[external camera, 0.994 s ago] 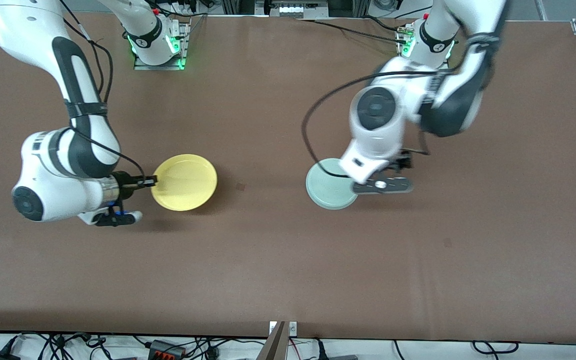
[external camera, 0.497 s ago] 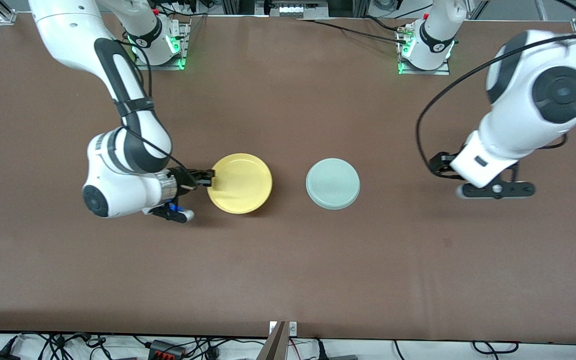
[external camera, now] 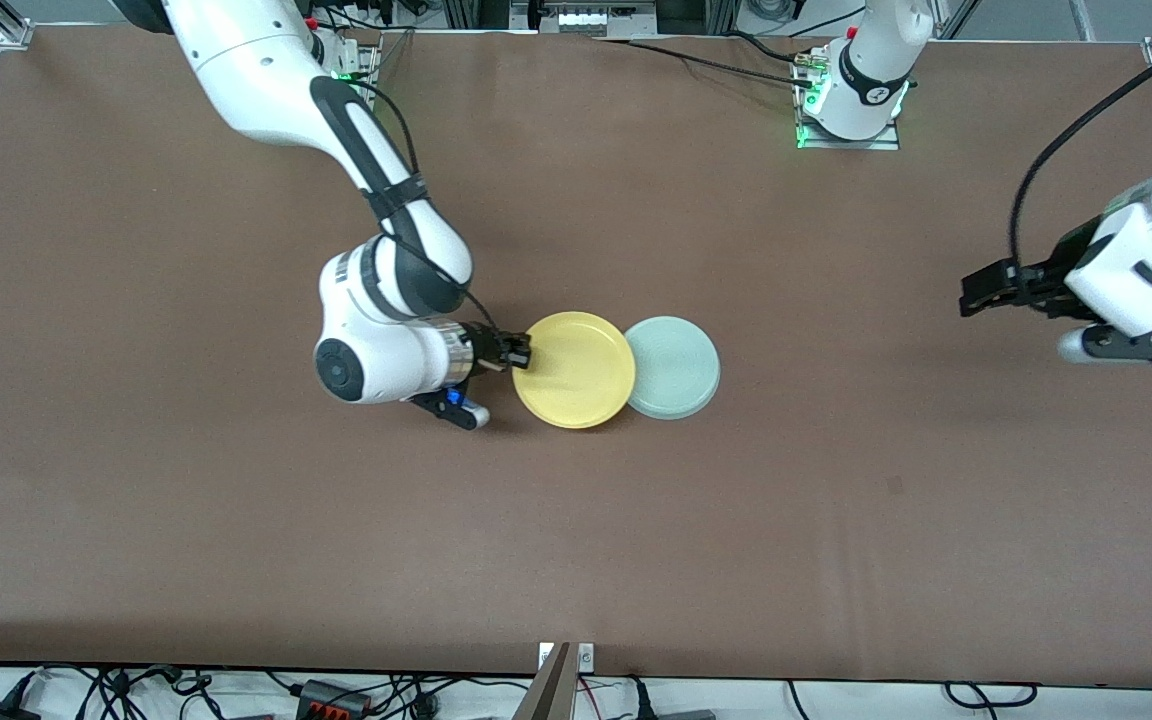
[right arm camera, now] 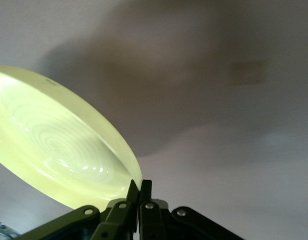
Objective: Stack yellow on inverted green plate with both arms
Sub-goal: 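Lower the yellow plate onto the inverted green plate with the right gripper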
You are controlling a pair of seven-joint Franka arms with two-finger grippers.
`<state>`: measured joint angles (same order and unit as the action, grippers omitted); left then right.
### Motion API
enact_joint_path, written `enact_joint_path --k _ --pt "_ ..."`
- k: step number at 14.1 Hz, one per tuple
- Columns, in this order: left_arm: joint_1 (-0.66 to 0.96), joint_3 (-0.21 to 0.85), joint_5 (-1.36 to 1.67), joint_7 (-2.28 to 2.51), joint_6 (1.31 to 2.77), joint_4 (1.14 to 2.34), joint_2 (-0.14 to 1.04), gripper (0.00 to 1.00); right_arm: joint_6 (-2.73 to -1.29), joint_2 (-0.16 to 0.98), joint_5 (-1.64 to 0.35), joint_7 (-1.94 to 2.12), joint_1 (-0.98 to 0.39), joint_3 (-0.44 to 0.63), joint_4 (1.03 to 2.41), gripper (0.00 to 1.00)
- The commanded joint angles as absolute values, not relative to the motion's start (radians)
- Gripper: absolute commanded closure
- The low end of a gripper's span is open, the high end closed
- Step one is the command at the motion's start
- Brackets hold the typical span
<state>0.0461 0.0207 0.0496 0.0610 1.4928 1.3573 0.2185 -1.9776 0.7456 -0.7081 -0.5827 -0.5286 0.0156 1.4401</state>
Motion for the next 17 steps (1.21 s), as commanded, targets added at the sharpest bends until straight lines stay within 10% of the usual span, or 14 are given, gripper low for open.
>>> enact_joint_path --k 1,4,17 --pt "0.048 -0.018 0.071 -0.012 1.552 1.515 0.089 0.00 -2.057 0.772 -0.797 -0.614 -0.561 0.025 1.413 1.00" --pt "0.043 -0.028 0.064 -0.017 1.670 1.673 -0.009 0.00 -2.127 0.792 -0.885 -0.615 -0.616 0.025 1.413 1.00" --pt "0.011 0.005 0.032 -0.106 1.663 1.715 -0.064 0.00 -2.295 0.868 -0.946 -0.607 -0.726 0.025 1.413 1.00"
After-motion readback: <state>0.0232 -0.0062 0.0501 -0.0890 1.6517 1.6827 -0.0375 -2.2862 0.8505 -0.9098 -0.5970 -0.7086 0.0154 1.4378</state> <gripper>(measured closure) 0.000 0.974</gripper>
